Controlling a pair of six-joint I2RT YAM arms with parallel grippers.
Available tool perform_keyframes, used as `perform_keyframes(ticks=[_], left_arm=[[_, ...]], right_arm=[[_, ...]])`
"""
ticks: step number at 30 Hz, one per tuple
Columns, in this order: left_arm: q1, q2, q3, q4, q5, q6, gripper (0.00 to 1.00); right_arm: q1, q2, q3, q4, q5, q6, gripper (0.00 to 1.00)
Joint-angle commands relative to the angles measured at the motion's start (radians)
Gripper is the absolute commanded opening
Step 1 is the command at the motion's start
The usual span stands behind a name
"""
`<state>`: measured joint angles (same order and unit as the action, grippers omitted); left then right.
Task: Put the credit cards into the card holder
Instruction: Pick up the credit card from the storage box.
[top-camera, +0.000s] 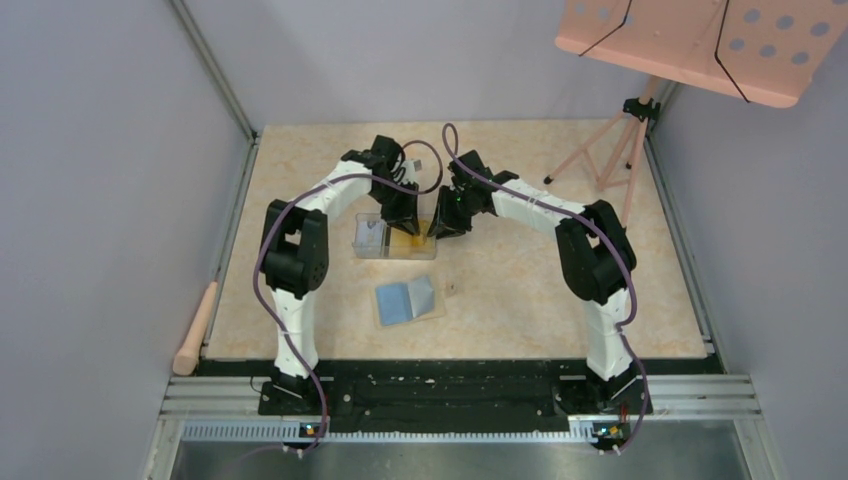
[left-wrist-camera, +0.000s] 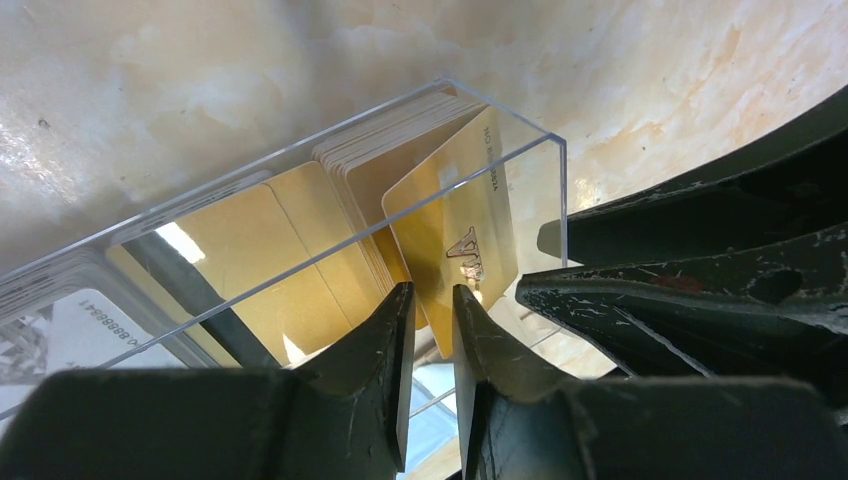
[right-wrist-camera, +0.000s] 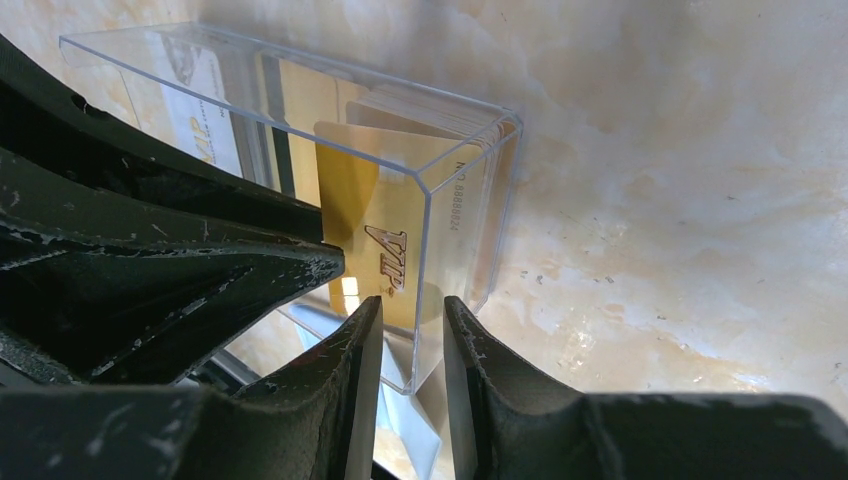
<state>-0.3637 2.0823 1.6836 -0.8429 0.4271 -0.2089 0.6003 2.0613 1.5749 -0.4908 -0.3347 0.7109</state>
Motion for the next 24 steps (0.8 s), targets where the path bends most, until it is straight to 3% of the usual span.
perform_keyframes(ticks=[1, 12, 17, 20, 23, 24], left_arm=[[-0.009, -0.026, 0.037, 0.013, 0.105, -0.017, 0.25], [0.002, -0.029, 0.019, 0.040, 0.235, -0.048, 0.25], [0.007, -0.013, 0.004, 0.041, 0.231, -0.052, 0.27], [0.011, -0.010, -0.004, 0.040, 0.208, -0.052, 0.20], [0.018, -0.014, -0.008, 0.043, 0.206, -0.053, 0.02], [0.020, -0.018, -0.009, 0.045, 0.208, -0.055, 0.00]], right_arm=[[0.007, -0.034, 0.005, 0.047, -0.041, 0.013, 0.28], [0.006, -0.037, 0.004, 0.047, -0.038, 0.011, 0.28], [0.007, -0.039, 0.004, 0.048, -0.037, 0.011, 0.28], [0.006, -0.042, 0.001, 0.047, -0.037, 0.010, 0.28], [0.006, -0.044, 0.001, 0.048, -0.032, 0.009, 0.28], [0.005, -0.047, 0.000, 0.048, -0.031, 0.009, 0.28]])
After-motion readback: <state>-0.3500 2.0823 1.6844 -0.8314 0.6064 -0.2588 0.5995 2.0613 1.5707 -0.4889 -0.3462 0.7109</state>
